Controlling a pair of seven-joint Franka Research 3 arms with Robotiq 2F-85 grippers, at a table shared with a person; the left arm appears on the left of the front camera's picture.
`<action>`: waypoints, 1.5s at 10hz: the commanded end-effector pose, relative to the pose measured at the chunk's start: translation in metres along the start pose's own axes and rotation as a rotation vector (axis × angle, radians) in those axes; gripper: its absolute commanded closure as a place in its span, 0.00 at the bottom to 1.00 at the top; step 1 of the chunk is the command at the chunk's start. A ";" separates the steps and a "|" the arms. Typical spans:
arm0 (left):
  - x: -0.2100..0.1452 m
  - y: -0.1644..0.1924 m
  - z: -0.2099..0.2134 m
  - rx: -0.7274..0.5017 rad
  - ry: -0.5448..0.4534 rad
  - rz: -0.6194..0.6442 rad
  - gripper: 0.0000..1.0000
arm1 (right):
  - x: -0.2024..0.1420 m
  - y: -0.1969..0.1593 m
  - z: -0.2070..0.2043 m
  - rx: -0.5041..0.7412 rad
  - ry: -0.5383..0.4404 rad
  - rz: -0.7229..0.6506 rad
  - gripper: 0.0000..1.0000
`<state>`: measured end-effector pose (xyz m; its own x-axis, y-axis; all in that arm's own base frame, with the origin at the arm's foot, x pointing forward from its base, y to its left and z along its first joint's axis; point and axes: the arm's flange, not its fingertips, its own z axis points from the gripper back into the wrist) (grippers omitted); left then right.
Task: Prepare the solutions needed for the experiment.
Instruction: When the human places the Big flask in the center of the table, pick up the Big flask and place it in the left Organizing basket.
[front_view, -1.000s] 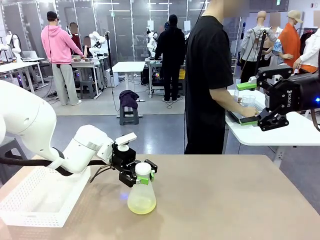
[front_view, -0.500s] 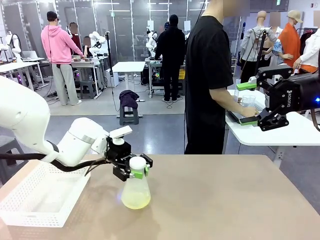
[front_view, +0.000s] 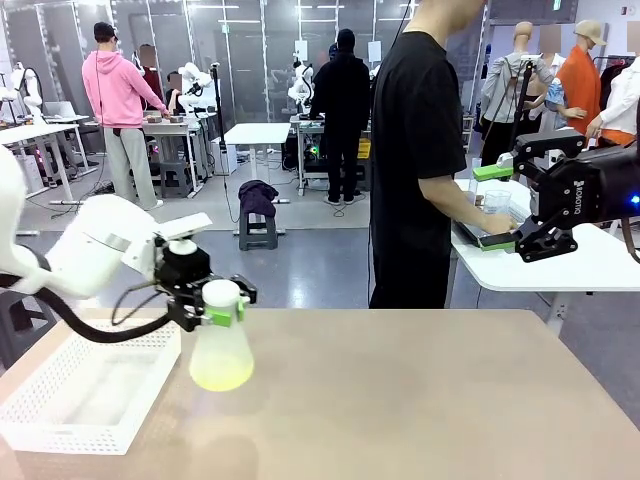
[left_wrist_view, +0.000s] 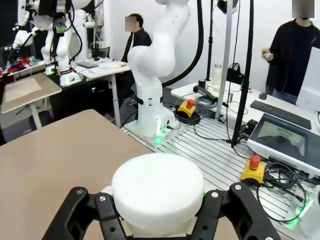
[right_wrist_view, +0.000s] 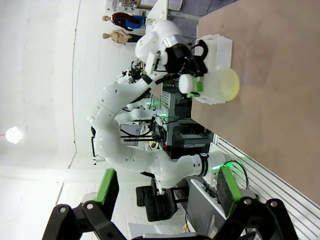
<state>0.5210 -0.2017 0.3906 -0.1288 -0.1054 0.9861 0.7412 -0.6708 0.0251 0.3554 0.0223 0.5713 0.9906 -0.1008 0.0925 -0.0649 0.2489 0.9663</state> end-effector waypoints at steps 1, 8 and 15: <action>0.016 -0.043 0.012 0.056 0.061 -0.058 1.00 | -0.001 0.002 -0.001 0.013 -0.005 0.008 0.00; 0.027 -0.207 0.110 0.437 0.066 -0.181 1.00 | -0.001 0.002 -0.001 0.013 -0.005 0.008 0.00; -0.054 -0.221 0.152 0.599 -0.046 -0.256 1.00 | -0.001 0.002 -0.001 0.013 -0.005 0.008 0.00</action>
<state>0.4668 0.0518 0.4059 -0.2927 -0.0105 0.9562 0.9480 -0.1344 0.2887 0.3554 0.0219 0.5713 0.9904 -0.1025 0.0927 -0.0646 0.2492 0.9663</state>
